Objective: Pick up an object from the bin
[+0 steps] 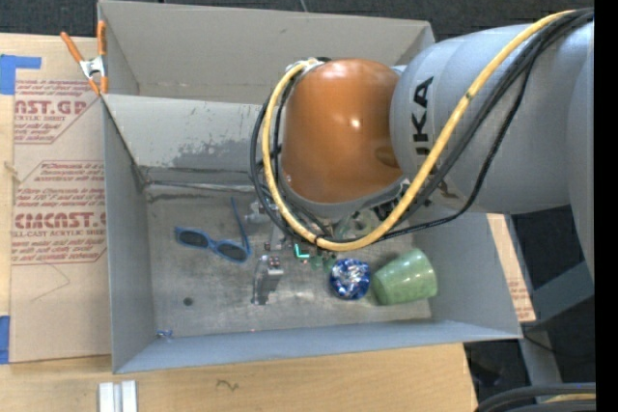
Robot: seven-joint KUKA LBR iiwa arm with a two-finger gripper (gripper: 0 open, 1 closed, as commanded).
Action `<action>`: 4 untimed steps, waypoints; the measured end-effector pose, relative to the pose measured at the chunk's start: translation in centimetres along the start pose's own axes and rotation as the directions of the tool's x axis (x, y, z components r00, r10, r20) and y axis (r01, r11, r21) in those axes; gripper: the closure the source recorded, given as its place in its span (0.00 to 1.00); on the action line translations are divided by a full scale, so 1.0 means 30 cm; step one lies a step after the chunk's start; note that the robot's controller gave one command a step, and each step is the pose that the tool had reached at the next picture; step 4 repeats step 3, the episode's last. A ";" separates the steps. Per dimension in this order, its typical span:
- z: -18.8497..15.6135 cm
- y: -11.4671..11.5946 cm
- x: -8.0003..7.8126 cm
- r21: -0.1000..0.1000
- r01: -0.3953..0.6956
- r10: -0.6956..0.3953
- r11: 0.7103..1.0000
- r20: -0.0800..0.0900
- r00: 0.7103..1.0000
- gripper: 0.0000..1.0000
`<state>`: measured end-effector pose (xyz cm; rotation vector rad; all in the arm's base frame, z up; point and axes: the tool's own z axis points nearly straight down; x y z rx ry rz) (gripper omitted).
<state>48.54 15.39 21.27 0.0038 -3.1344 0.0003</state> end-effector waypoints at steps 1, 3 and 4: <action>0.436 -0.103 -0.196 0.001 0.097 -0.097 0.995 0.006 0.995 0.00; -0.035 -0.078 -0.306 -0.001 0.088 -0.088 0.996 0.019 0.996 1.00; -0.035 -0.078 -0.306 -0.001 0.088 -0.088 0.996 0.019 0.996 1.00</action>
Offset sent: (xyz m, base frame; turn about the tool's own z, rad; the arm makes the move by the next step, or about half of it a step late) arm 0.0579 -0.0298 -0.1267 -0.0981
